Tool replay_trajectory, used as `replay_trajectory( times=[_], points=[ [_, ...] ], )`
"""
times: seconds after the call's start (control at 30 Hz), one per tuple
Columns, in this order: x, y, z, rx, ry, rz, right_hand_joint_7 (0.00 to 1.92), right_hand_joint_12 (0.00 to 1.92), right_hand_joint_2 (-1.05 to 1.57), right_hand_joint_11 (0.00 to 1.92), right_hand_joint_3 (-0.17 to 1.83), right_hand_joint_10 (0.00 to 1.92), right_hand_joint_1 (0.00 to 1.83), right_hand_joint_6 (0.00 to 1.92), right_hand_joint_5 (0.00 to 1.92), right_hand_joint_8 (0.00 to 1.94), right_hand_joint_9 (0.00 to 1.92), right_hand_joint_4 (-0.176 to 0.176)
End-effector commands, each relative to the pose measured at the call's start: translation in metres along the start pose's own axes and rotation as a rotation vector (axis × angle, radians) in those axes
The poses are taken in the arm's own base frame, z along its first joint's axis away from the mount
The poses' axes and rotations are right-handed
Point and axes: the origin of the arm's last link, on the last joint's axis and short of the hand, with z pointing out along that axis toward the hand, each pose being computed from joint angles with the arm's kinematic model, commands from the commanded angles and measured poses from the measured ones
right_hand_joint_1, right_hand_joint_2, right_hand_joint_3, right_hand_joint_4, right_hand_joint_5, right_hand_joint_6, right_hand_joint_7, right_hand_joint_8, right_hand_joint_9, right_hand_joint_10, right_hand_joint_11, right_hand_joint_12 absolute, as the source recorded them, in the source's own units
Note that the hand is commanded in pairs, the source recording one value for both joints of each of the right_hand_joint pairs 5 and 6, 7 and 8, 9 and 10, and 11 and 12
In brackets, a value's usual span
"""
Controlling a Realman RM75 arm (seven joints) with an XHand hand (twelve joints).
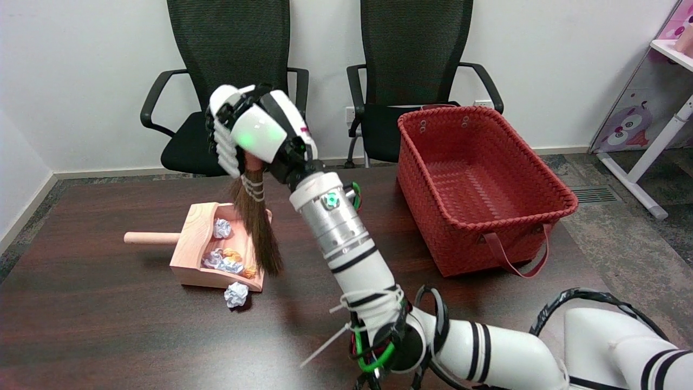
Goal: Sweep the paper ball into the dustpan.
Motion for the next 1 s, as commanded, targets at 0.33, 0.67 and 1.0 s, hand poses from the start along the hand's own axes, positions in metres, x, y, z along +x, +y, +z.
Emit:
replay_trajectory(
  times=[0.33, 0.67, 1.0],
  points=[
    [-0.067, -0.010, -0.068, -0.104, -0.095, 0.161, 1.92, 1.92, 1.57, 1.92, 1.83, 1.92, 0.65, 1.92, 1.92, 1.92, 1.92, 0.050],
    [-0.077, 0.011, -0.072, -0.202, -0.021, 0.312, 1.92, 1.92, 1.43, 1.92, 1.83, 1.92, 0.67, 1.92, 1.92, 1.92, 1.92, 0.033],
    [-0.084, 0.045, -0.074, -0.322, 0.022, 0.385, 1.92, 1.92, 1.26, 1.92, 1.83, 1.92, 0.69, 1.92, 1.92, 1.92, 1.92, 0.021]
  ],
)
